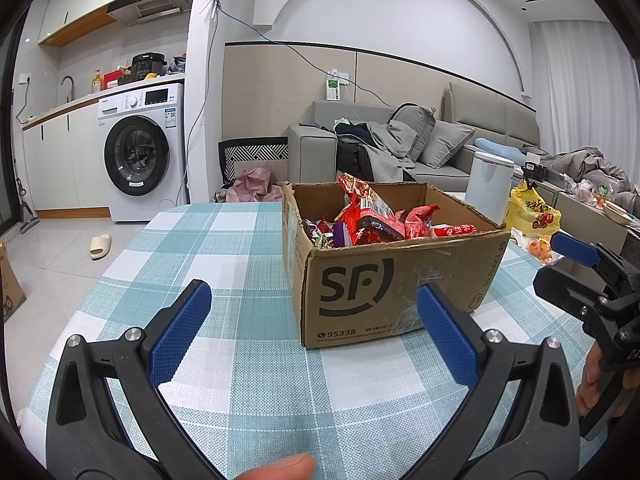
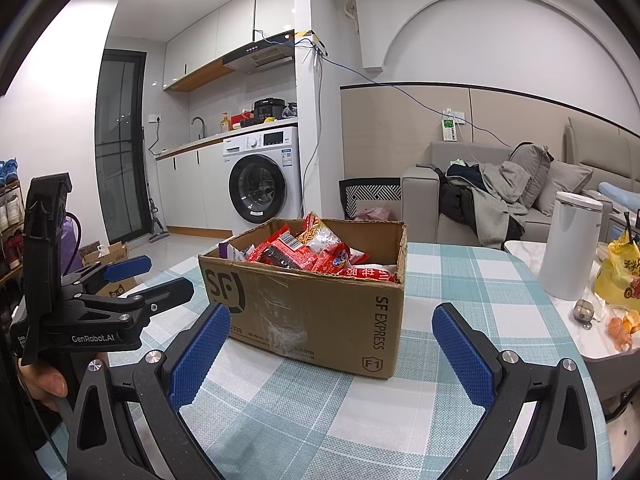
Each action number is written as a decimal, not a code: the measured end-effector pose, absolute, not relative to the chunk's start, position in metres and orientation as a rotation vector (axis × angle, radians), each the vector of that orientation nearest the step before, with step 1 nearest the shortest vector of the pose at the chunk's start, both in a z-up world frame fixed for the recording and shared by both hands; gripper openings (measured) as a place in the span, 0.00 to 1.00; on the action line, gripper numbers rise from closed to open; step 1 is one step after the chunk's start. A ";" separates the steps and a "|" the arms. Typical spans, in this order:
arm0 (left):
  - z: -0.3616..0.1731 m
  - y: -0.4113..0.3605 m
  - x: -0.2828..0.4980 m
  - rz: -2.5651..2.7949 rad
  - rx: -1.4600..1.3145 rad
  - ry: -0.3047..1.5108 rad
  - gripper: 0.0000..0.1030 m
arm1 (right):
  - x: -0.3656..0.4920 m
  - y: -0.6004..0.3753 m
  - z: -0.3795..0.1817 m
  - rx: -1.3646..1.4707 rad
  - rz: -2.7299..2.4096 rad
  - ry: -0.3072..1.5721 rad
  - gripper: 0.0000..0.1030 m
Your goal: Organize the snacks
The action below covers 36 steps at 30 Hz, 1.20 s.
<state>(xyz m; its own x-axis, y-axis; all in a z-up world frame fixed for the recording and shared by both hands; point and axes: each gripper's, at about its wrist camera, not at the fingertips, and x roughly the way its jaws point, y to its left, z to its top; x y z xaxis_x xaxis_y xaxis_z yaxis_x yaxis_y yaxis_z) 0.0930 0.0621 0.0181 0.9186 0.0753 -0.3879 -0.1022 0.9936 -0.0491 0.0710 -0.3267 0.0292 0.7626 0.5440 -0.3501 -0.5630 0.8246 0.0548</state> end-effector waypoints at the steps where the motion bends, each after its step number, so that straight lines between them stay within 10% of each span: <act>1: 0.018 0.062 0.093 0.092 -0.069 0.396 1.00 | 0.071 -0.327 0.029 -0.055 0.602 0.363 1.00; 36: 0.020 0.068 0.092 0.115 -0.089 0.394 1.00 | 0.071 -0.327 0.029 -0.055 0.602 0.364 1.00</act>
